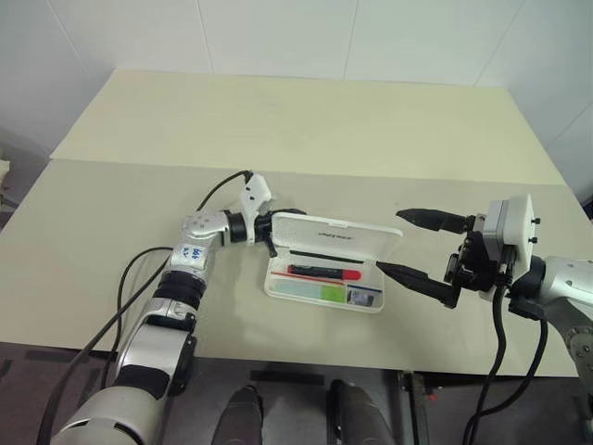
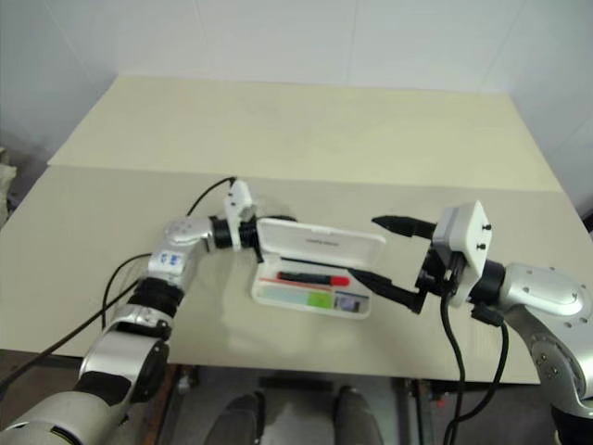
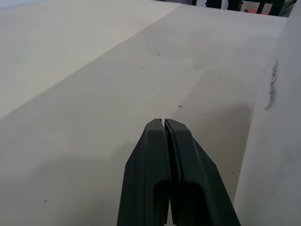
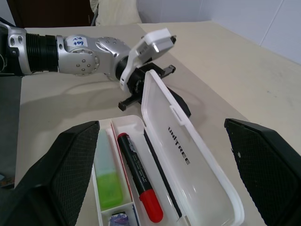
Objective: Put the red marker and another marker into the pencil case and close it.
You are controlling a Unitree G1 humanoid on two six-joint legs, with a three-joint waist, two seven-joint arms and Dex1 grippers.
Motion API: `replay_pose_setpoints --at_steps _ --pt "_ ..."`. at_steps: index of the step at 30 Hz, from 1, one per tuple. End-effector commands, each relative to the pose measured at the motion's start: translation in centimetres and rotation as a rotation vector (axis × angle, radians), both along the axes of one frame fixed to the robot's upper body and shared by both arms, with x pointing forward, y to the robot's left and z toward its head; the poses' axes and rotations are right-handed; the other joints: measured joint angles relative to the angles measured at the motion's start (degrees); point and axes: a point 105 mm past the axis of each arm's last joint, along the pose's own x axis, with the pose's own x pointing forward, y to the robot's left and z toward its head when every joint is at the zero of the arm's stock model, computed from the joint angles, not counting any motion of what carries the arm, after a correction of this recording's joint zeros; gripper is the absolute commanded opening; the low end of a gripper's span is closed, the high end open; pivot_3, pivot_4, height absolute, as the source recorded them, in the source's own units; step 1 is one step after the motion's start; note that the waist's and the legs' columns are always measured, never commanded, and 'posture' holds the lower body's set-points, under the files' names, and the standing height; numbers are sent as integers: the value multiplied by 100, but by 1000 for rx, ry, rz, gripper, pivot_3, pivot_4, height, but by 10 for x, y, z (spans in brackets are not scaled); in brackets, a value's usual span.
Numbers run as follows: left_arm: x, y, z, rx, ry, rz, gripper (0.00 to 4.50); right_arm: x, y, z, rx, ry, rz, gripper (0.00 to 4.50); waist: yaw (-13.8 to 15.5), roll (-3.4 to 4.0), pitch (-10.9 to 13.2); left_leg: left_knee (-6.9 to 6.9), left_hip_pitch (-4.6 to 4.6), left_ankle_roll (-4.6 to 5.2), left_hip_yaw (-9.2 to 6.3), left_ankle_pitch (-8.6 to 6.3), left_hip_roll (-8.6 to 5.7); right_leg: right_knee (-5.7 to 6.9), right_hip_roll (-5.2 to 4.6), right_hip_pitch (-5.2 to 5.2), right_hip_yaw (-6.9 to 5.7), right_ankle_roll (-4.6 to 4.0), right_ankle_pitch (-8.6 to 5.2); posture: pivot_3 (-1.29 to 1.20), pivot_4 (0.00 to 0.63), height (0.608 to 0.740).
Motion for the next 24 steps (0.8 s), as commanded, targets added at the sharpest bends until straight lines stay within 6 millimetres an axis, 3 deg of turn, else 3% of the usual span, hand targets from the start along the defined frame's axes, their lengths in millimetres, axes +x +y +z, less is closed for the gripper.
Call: replay_pose_setpoints --at_steps 1,12,24 --pt "-6 4 28 -51 -101 -61 13 -3 3 6 10 -37 4 4500 1 0 0 0 0 0 0 0 0 0 0 0 0 0 0 0 150 740" --pt "-46 9 30 -42 -81 -323 13 -3 3 7 19 -45 -7 4500 1 1 0 0 1 0 0 0 0 4 0 0 0 -1 -1 0 150 740" --pt "-89 3 -5 167 78 -535 13 -3 3 7 24 -42 -22 4500 -5 2 0 1 3 -1 -1 1 1 9 0 0 2 -7 -4 0 150 740"
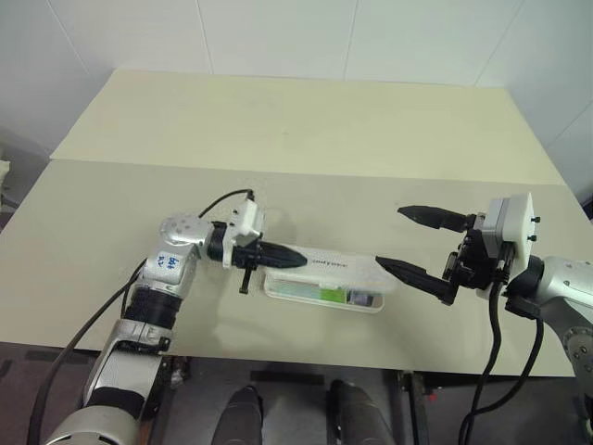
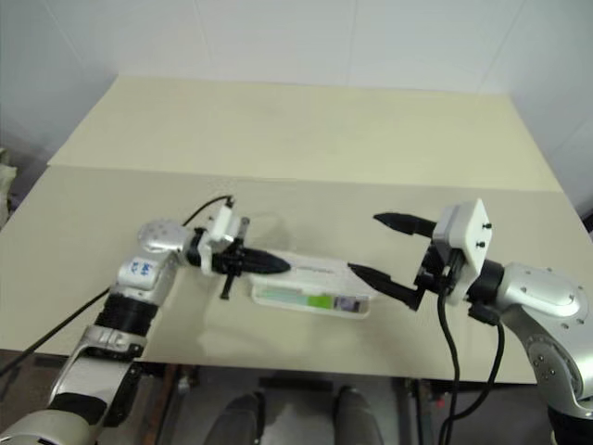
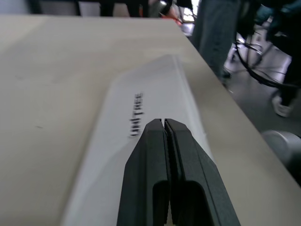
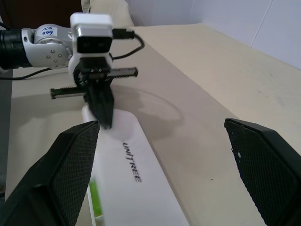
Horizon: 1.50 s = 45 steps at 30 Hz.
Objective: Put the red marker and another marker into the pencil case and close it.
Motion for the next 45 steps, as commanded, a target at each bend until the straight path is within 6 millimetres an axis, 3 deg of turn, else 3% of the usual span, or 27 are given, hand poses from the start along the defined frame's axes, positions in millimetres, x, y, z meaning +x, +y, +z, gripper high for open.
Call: replay_pose_setpoints --at_steps 1,11,21,30,32,33,40,45 --pt "-11 -1 -4 63 23 -45 13 -6 3 6 -3 -34 6 4500 1 0 0 0 1 0 0 0 0 2 0 0 0 -2 -1 0 150 740" --pt "-18 -13 -21 178 33 -77 13 -17 -11 -8 -68 49 1 4500 11 1 0 1 1 1 0 0 0 1 0 0 1 -10 -5 0 150 740" --pt "-2 -36 -19 202 -20 -22 13 -21 -15 -7 -79 49 -17 4500 14 1 0 13 1 2 1 1 0 0 0 4 2 -14 -7 0 150 740" --pt "5 -32 -24 290 -36 -6 13 -26 -19 -10 -98 65 -34 4500 1 1 0 18 2 2 1 1 0 1 1 4 3 -16 -8 0 150 740" --pt "4 -31 -26 310 -46 -19 13 -26 -19 -11 -98 65 -33 4500 1 1 0 20 2 2 1 1 0 1 1 4 3 -31 -16 0 150 740" --pt "3 -31 -27 319 -43 -21 13 -27 -18 -10 -98 64 -34 4500 1 1 0 23 1 2 1 1 0 1 0 5 4 -88 -47 0 150 740" --pt "-4 -29 -34 376 -41 -54 13 -27 -18 -10 -96 62 -35 4500 -2 1 -1 31 8 2 1 1 0 6 1 15 5 -88 -47 0 150 740" --pt "0 -33 -26 287 -27 7 13 -27 -16 -13 -84 67 -33 4500 4 1 -1 35 9 2 1 1 0 6 0 20 5 -89 -48 0 150 740"
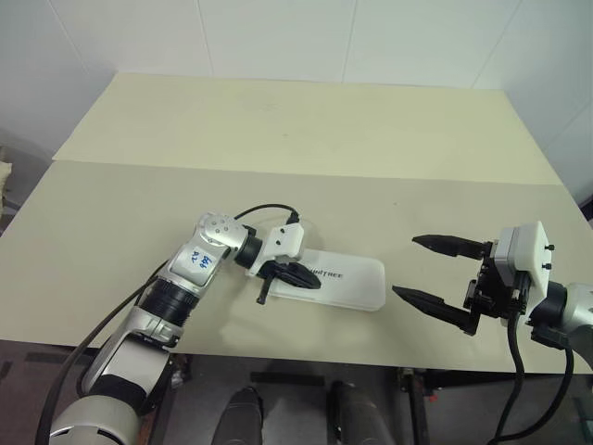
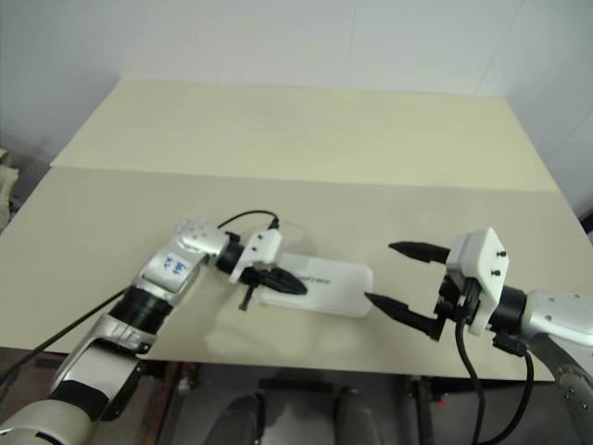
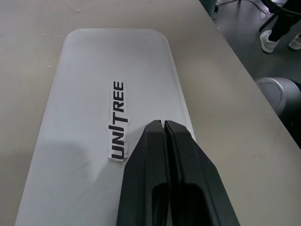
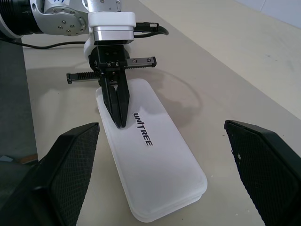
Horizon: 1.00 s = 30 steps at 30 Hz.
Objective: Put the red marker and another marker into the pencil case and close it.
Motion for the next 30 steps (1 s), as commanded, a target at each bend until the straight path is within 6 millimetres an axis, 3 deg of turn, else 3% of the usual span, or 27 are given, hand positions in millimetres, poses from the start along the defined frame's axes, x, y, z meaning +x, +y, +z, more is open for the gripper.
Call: replay_pose_setpoints --at_steps 1,4,8,12,14,18,26,30 --pt "0 0 2 -57 43 46 13 -4 3 6 5 -37 9 4500 2 0 0 1 0 0 0 0 0 0 0 0 0 0 0 0 150 740" --pt "3 3 31 -225 62 76 13 -3 3 4 8 -31 10 4500 -2 -1 1 2 -2 1 -1 0 0 2 0 -1 0 1 0 0 150 740" --pt "12 27 64 -409 41 179 13 3 -1 4 16 -37 3 4500 -17 0 1 2 0 1 -1 0 0 6 0 -2 0 2 0 0 150 740" --pt "17 47 77 -497 30 275 13 7 -3 2 15 -41 2 4500 -13 0 0 1 3 1 -1 0 0 13 0 -2 0 7 3 0 150 740" --pt "18 67 84 -561 32 377 13 12 -4 2 22 -50 -4 4500 -21 0 1 1 3 0 0 0 1 13 -1 -2 1 9 4 0 150 740" --pt "11 94 75 -555 30 497 13 20 -10 2 30 -65 -23 4500 -26 0 1 -3 4 0 -1 0 1 17 0 -4 0 26 12 0 150 740" --pt "-3 117 64 -574 49 605 13 38 -23 3 36 -96 -63 4500 -8 0 1 -1 5 -3 0 0 1 14 -1 -3 1 2 0 0 150 740" --pt "-11 127 61 -593 8 658 1250 46 -28 4 45 -115 -97 4500 -19 0 1 -3 5 -3 0 0 1 14 -1 -3 1 -1 -2 0 150 740"
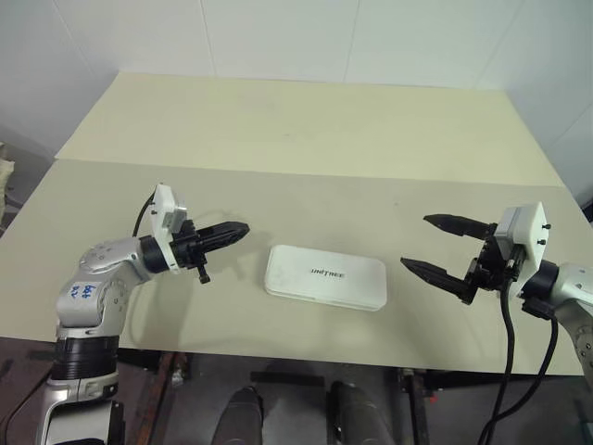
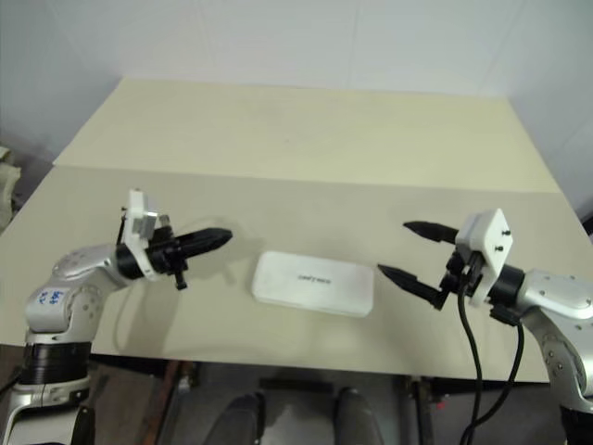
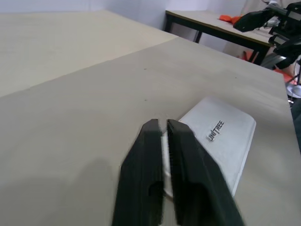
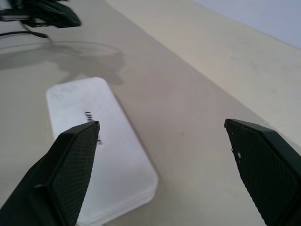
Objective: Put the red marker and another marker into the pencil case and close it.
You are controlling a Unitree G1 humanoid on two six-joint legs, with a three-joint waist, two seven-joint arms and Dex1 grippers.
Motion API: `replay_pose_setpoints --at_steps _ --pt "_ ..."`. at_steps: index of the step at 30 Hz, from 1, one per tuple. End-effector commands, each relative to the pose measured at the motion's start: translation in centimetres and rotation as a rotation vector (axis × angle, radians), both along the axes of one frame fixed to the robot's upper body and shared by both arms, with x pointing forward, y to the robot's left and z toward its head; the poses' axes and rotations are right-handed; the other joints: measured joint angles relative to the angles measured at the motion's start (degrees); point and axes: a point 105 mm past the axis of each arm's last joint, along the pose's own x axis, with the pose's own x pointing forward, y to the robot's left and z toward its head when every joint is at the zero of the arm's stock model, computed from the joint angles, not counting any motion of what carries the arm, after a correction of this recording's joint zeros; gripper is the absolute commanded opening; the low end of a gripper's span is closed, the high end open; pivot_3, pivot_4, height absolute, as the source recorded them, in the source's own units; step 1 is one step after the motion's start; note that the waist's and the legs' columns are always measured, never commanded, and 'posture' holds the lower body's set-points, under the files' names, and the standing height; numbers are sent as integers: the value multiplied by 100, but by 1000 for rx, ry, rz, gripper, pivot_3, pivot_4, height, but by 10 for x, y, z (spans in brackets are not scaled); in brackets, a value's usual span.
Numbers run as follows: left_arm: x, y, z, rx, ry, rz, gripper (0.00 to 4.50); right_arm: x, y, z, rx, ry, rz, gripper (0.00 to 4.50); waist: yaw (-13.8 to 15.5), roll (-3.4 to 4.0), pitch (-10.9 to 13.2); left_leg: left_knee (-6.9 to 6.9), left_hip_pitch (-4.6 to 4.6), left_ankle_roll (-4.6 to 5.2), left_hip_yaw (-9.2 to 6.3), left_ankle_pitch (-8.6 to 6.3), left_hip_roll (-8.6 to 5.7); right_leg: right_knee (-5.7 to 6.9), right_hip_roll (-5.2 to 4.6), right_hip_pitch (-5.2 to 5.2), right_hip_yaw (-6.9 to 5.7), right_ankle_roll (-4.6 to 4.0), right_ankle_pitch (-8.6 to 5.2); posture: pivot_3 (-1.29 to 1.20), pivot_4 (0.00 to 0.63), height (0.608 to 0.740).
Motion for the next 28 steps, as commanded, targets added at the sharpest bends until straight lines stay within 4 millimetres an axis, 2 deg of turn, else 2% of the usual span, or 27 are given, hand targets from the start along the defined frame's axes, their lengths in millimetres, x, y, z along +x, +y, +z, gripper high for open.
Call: replay_pose_setpoints --at_steps 1,9,10,20,28 --pt "-9 7 16 -21 -82 33 1587 3 -3 8 7 -52 -11 4500 -11 0 0 -1 0 0 0 0 0 0 0 -1 0 0 0 0 150 740" --pt "-13 10 21 -8 -99 61 4336 12 -13 7 17 -75 -65 4500 -10 0 0 0 1 0 1 0 0 0 0 0 1 -2 -1 0 150 740" --pt "-13 9 22 -6 -107 67 4466 12 -15 8 20 -78 -73 4500 -10 0 0 0 1 0 1 0 0 0 0 0 1 -2 -1 0 150 740" --pt "-4 8 29 -10 -191 147 4466 19 -40 12 -13 -106 -173 4500 -10 0 0 -2 1 0 1 0 0 -2 0 0 1 -2 -1 0 150 740" --pt "-2 4 33 -41 -214 178 4466 25 -43 8 -6 -100 -188 4500 -29 0 0 -1 1 -1 2 0 0 -1 0 0 2 0 0 0 150 740"
